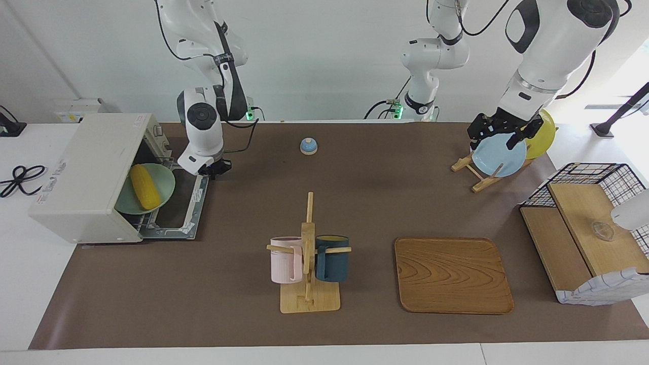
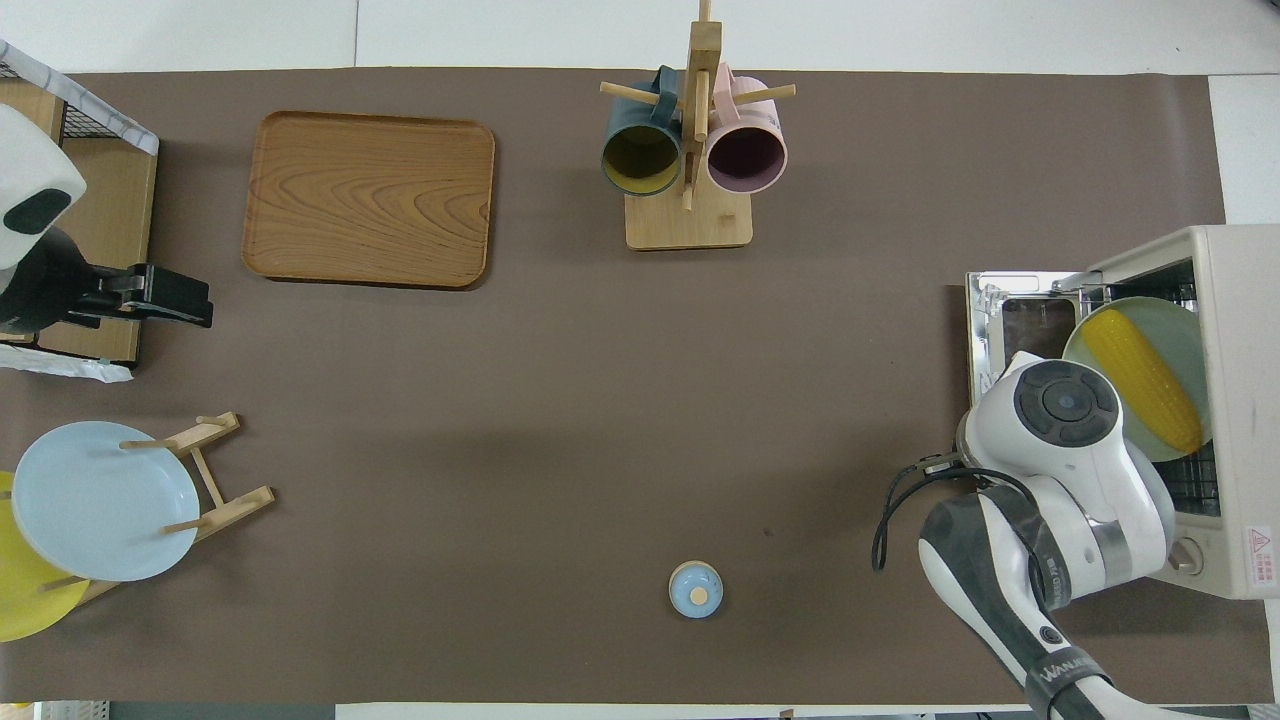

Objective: Put corn in oven
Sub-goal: 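Open the right gripper and pull it out of the oven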

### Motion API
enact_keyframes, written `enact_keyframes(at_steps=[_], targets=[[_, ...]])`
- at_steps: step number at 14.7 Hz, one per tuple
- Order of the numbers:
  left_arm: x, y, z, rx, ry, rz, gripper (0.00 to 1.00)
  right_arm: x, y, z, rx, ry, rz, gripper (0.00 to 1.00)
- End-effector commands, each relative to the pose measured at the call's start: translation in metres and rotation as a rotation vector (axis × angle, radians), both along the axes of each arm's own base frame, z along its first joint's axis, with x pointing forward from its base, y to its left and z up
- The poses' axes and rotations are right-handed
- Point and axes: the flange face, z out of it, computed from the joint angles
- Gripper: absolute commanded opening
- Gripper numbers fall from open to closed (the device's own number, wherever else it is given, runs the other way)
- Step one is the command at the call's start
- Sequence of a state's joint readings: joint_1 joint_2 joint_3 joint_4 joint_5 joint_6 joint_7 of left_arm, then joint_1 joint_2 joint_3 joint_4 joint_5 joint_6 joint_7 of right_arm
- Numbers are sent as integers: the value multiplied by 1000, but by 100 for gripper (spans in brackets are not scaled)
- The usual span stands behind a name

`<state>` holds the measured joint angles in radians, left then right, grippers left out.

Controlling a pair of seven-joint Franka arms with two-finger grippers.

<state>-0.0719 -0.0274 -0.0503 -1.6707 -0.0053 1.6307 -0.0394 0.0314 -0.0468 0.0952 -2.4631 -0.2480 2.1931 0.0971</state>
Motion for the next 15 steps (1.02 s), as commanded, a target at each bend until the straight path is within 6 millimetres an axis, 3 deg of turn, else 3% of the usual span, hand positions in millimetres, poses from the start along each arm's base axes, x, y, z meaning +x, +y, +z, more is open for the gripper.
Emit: enact_keyframes(at_steps=[1,4,8,12,15], targets=[[-7,4,4,24,-5,0,100,15,-37,25,-89,-9,30,0],[-6,4,4,24,-5,0,100,26,-40,35,-110,1,49,0],[-7,4,4,24,-3,0,100,43,-49,71,-126,35,95,0],[-7,4,4,24,-5,0,100,50,-76,100,-117,64,142,0],[-7,4,4,24,-3,0,100,49,-109,118,-101,74,172,0]])
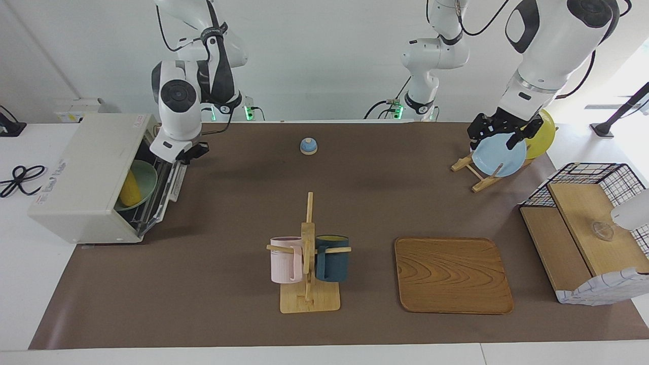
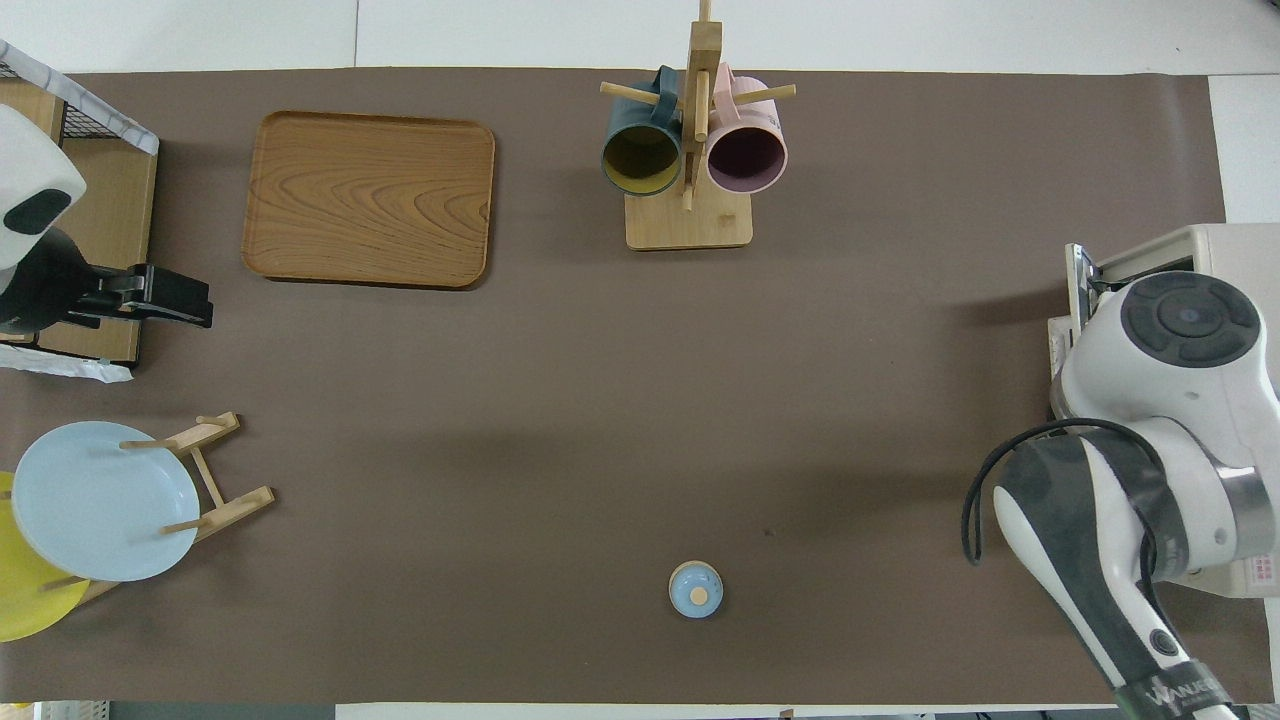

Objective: Put corn in oven
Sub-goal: 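Open the right gripper and pull it out of the oven, then push the oven door shut with the right gripper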

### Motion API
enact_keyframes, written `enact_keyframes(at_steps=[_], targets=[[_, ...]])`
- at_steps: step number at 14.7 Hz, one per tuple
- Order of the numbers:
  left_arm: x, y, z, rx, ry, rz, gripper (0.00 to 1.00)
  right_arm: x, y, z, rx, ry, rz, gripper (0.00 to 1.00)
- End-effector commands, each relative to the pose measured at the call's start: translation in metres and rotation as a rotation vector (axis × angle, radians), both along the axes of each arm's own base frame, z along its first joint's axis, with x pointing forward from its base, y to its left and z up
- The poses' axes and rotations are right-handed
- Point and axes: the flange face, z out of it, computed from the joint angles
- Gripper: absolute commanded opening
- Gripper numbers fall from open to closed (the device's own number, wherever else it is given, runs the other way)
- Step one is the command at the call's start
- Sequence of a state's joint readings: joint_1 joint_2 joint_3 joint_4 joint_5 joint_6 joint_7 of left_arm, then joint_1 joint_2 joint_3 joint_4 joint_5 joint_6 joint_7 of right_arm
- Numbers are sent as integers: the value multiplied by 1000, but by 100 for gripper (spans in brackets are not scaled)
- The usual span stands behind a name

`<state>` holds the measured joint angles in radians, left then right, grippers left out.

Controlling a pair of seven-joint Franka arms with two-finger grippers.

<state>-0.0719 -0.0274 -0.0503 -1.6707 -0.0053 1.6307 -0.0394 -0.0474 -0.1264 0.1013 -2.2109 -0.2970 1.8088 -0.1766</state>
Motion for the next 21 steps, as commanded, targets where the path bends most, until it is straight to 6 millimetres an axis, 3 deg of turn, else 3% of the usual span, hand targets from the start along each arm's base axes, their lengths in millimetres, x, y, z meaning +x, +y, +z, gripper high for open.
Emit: enact_keyframes(at_steps=[1,4,8,11,13,14,15,17,18,21], targets=[[-7,4,4,24,-5,0,100,15,-81,7,-32,-27,54,0],[-6,4,3,24,-3,0,100,7,-114,16,-10,-8,92,0],[-7,4,4,24,-3,0,100,3,-139,18,9,0,110,0],[-7,4,4,24,-3,0,100,9,-126,36,21,-3,101,0],[-7,4,4,24,-3,0,100,20,-104,55,64,-33,107,3],[-7,4,4,24,-3,0,100,24,-94,64,76,-43,110,10],[-7,4,4,24,-3,0,100,26,-87,72,100,-53,96,30],[-7,4,4,24,-3,0,100,31,-65,91,162,-71,78,89],[-6,4,3,25,-2,0,100,34,-55,100,171,-75,79,98],[-7,4,4,24,-5,0,100,42,-28,129,204,-109,62,100]])
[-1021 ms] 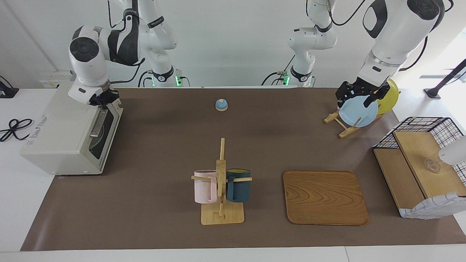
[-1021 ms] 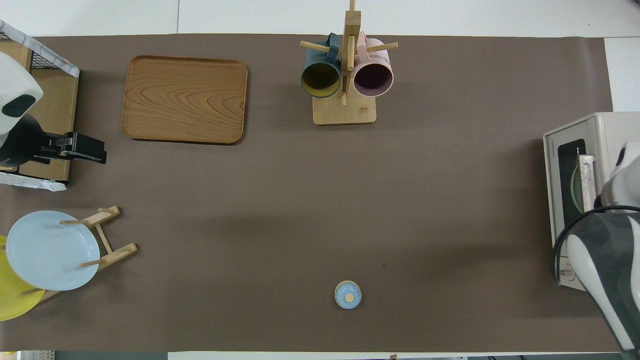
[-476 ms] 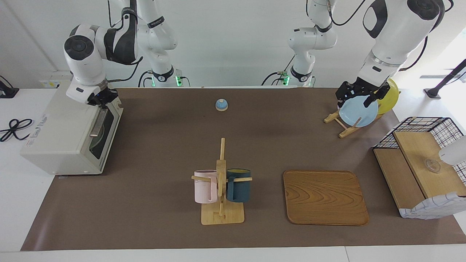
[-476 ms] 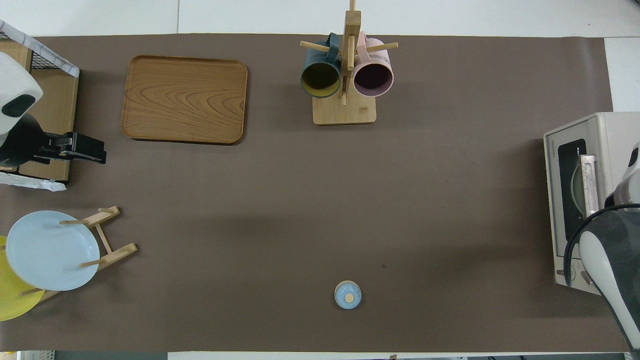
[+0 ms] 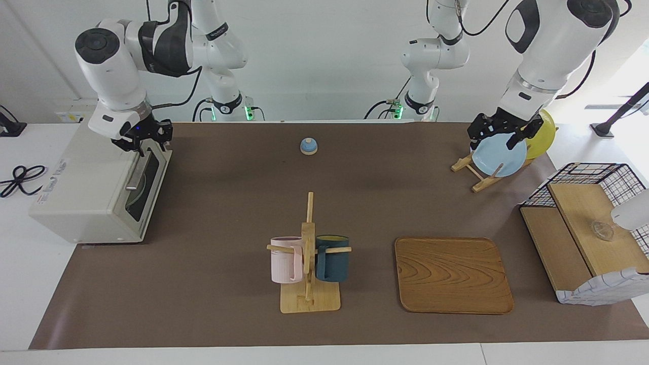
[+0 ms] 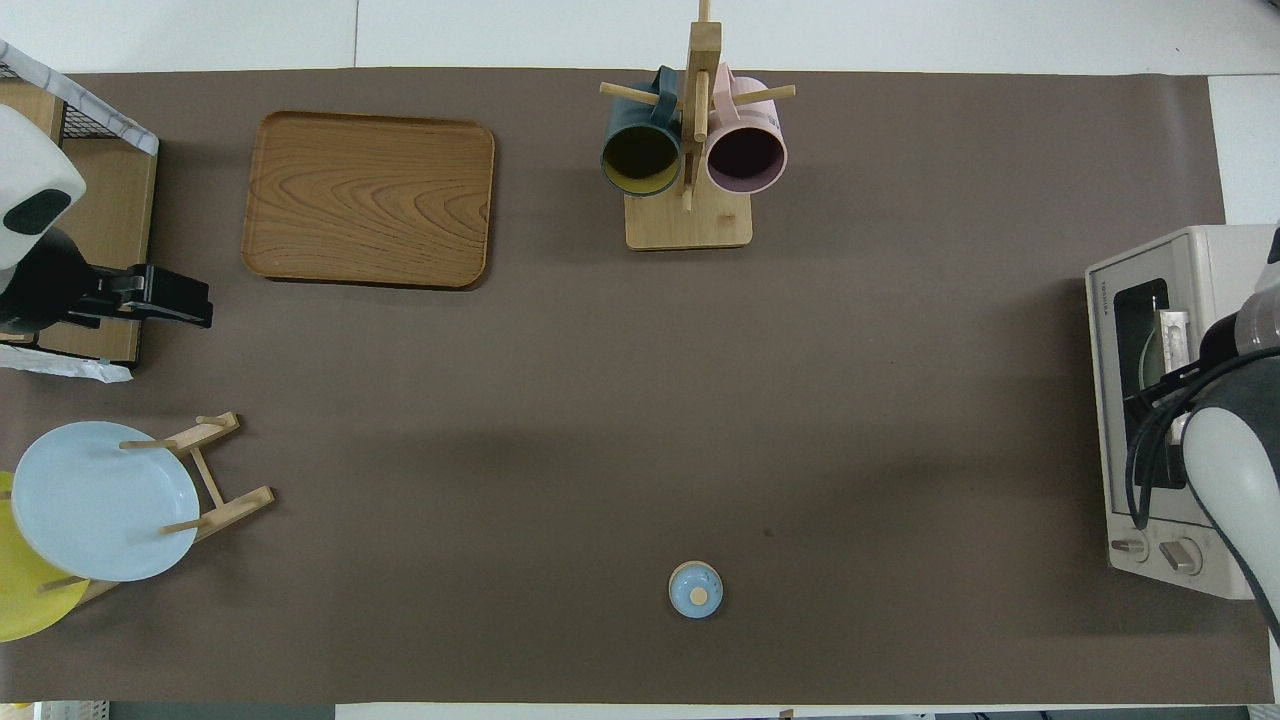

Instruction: Put corn in oven

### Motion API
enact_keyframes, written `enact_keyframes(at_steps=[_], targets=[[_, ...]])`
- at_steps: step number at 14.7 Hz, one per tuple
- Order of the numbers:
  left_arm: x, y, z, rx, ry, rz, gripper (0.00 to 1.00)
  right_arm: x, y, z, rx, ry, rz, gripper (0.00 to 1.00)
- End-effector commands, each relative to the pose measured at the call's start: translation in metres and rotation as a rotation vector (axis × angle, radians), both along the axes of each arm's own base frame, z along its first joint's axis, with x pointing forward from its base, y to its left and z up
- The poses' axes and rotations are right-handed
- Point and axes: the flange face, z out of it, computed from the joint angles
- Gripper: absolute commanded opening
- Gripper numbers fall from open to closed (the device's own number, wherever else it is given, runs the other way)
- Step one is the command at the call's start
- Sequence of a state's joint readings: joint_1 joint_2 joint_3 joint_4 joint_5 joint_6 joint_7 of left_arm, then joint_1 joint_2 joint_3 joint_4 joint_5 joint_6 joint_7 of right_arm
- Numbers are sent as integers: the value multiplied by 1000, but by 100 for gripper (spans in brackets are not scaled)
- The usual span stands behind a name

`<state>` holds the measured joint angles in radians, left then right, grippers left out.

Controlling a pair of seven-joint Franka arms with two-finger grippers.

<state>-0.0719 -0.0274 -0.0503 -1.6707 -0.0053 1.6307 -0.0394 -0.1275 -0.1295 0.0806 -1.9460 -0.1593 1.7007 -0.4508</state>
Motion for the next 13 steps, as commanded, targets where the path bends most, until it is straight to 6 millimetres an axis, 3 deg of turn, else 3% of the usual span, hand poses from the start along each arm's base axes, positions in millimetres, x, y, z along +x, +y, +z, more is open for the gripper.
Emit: enact_keyframes(at_steps=[1,5,7,9,12,13], targets=[[-7,4,4,24,-3,0,100,15,16,24,56,-13,-32,100],[-7,4,4,24,-3,0,100,33,39,49,153,-35,-116,100],[-7,4,3,24,-3,0,100,38,63,67,163,-59,-174,100],[-7,4,4,24,-3,0,100,56,82,74,159,-23,-213,100],[-7,4,3,24,-3,0,100,62,89,73,160,-16,-221,100],[-7,4,3,25,-2,0,100,65,86,62,158,15,-232,100]])
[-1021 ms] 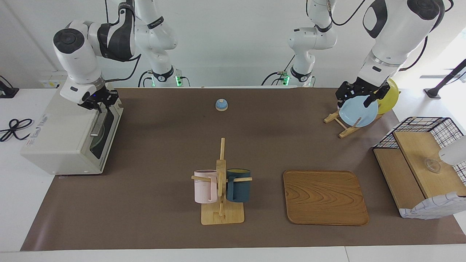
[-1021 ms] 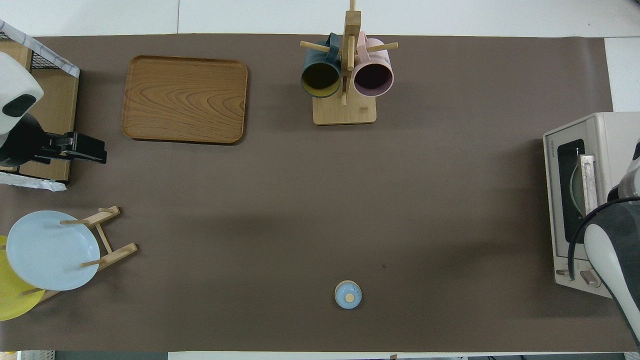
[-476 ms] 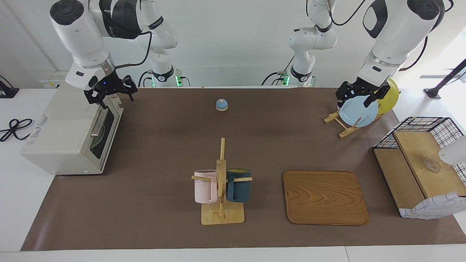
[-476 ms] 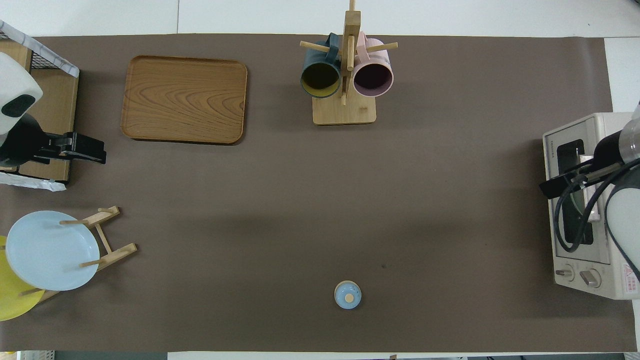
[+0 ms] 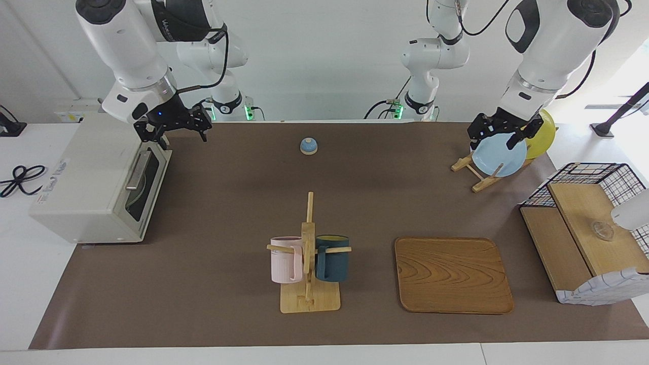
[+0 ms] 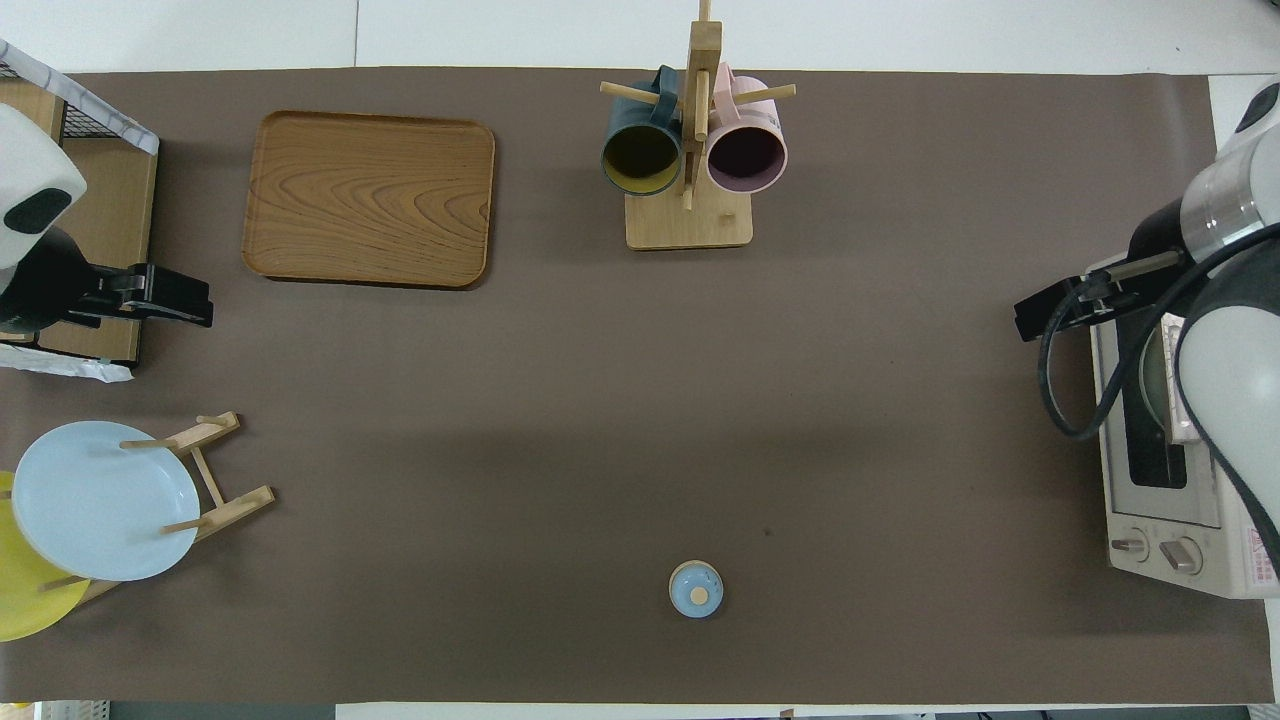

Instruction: Put corn in oven

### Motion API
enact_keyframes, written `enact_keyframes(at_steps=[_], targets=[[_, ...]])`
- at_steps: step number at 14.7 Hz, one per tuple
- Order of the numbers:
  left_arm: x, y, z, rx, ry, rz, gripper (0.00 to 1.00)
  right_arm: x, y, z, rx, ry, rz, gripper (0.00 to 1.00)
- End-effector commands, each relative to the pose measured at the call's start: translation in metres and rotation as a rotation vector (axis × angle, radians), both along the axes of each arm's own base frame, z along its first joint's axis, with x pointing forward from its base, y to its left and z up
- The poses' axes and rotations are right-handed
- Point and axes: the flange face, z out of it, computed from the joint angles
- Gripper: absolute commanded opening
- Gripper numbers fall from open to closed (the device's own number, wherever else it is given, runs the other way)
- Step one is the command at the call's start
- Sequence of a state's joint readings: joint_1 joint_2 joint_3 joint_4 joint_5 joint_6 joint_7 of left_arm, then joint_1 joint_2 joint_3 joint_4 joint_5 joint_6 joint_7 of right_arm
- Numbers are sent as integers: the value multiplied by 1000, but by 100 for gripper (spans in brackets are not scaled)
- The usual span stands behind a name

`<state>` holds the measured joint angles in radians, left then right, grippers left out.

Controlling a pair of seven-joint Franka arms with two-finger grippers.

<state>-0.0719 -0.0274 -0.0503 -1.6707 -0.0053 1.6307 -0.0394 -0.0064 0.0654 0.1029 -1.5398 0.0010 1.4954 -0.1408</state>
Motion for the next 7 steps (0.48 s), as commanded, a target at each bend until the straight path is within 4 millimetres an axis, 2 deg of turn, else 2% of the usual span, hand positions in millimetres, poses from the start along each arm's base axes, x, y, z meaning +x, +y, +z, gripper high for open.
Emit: enact_keyframes(at_steps=[1,7], targets=[[-7,4,4,24,-3,0,100,11,-4,-8,21,46,-27,100],[-6,4,3,25,-2,0,100,9,-2,-3,19,16,-25,100]])
